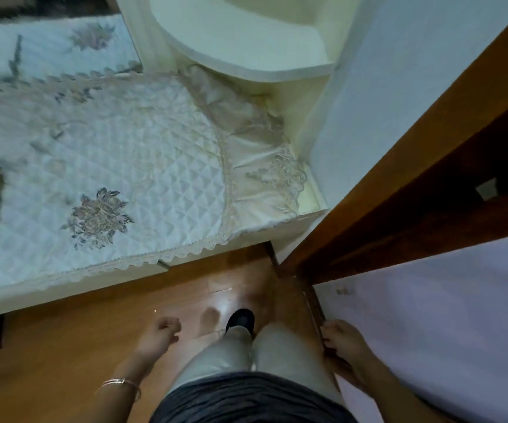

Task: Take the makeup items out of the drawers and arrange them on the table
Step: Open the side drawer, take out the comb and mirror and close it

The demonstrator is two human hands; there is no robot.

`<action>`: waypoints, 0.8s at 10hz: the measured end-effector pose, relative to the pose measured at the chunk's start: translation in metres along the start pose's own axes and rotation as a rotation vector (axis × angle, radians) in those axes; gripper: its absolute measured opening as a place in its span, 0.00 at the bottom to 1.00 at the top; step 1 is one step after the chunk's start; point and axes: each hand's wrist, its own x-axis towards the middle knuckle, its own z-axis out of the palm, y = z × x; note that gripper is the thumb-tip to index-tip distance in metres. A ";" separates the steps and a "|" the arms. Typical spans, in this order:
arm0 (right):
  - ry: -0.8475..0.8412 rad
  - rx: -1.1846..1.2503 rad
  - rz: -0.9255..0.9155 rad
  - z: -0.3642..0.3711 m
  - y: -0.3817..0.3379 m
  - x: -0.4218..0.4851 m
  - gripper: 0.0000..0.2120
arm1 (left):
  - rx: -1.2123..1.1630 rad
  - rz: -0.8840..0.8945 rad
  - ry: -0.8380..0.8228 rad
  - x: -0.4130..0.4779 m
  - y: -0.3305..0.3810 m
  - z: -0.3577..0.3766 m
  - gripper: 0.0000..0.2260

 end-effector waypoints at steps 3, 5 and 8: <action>-0.120 -0.272 -0.089 -0.032 -0.060 0.045 0.04 | -0.171 -0.149 0.128 -0.008 -0.005 0.037 0.09; -0.181 -0.415 -0.050 -0.048 -0.071 0.068 0.01 | -0.293 -0.300 0.217 -0.022 -0.015 0.081 0.08; -0.274 -0.429 -0.158 0.010 -0.142 0.102 0.10 | -0.391 -0.171 0.218 0.048 0.048 0.080 0.06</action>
